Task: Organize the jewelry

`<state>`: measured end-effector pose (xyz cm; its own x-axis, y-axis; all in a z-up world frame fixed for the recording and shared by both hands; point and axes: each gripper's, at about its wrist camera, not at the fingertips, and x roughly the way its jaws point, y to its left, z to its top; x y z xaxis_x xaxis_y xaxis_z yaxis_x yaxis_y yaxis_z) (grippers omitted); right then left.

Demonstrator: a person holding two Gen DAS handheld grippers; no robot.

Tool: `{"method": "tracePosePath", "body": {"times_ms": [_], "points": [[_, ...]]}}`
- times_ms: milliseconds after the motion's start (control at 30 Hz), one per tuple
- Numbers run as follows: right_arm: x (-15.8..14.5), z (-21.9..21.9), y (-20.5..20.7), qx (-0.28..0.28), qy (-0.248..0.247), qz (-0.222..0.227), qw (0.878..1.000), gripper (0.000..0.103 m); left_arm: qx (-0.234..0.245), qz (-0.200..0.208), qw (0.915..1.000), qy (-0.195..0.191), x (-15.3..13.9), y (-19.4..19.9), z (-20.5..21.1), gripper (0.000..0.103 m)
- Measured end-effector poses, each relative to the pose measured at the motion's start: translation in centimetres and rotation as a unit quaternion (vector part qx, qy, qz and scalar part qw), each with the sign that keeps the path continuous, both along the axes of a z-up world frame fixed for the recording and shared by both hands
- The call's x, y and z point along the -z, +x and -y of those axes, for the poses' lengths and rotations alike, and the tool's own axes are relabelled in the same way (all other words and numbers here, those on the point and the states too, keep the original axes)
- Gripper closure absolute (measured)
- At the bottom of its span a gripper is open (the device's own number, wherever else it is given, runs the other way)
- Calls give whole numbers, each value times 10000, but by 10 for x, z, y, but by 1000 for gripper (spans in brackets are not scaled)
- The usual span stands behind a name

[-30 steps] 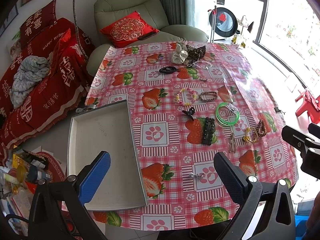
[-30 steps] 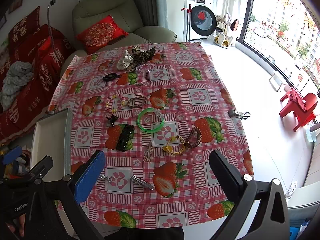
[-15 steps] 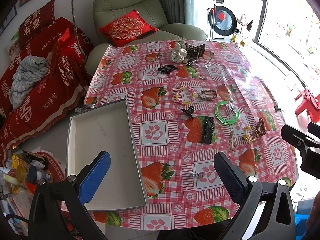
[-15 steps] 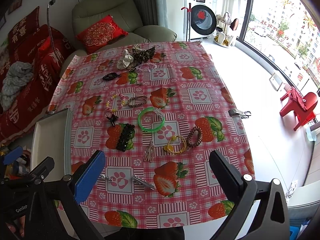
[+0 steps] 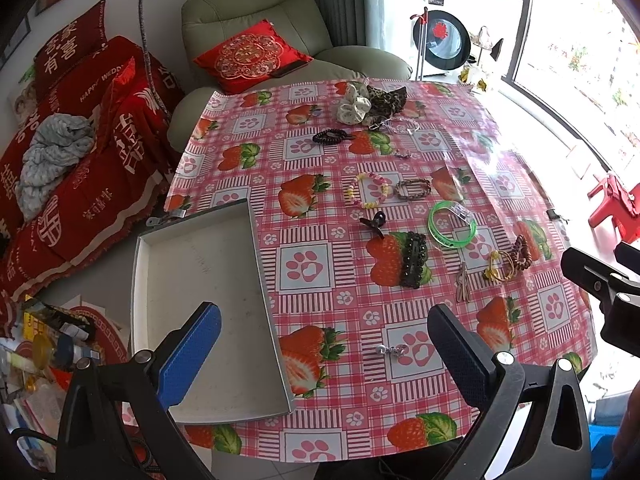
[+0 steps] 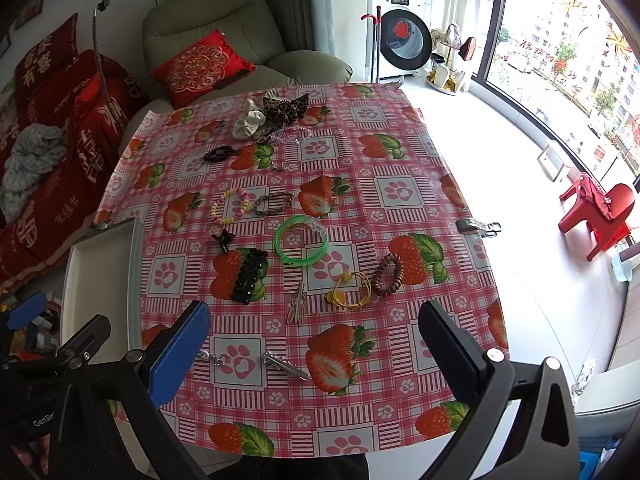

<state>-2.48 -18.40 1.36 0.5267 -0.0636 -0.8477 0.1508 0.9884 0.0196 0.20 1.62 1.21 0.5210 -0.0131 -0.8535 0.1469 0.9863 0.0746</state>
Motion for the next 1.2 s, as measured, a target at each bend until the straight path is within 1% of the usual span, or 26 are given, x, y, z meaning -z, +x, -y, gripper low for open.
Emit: {"method": "tracePosePath", "body": {"times_ms": [367, 667, 933, 1033, 1200], "points": [[0, 0, 0, -1, 2, -4, 10000, 0, -9, -24, 10000, 4, 1, 1, 1, 0], [10, 5, 4, -4, 37, -103, 9999, 0, 33, -209, 9998, 19, 12, 10, 5, 0], [29, 19, 12, 96, 201, -324, 9992, 0, 108, -628, 9980, 41, 38, 24, 12, 0], [39, 29, 14, 205, 258, -452, 9984, 0, 172, -782, 9968, 41, 50, 31, 17, 0], [60, 50, 22, 459, 362, -718, 9957, 0, 303, -921, 9953, 34, 67, 46, 27, 0]]}}
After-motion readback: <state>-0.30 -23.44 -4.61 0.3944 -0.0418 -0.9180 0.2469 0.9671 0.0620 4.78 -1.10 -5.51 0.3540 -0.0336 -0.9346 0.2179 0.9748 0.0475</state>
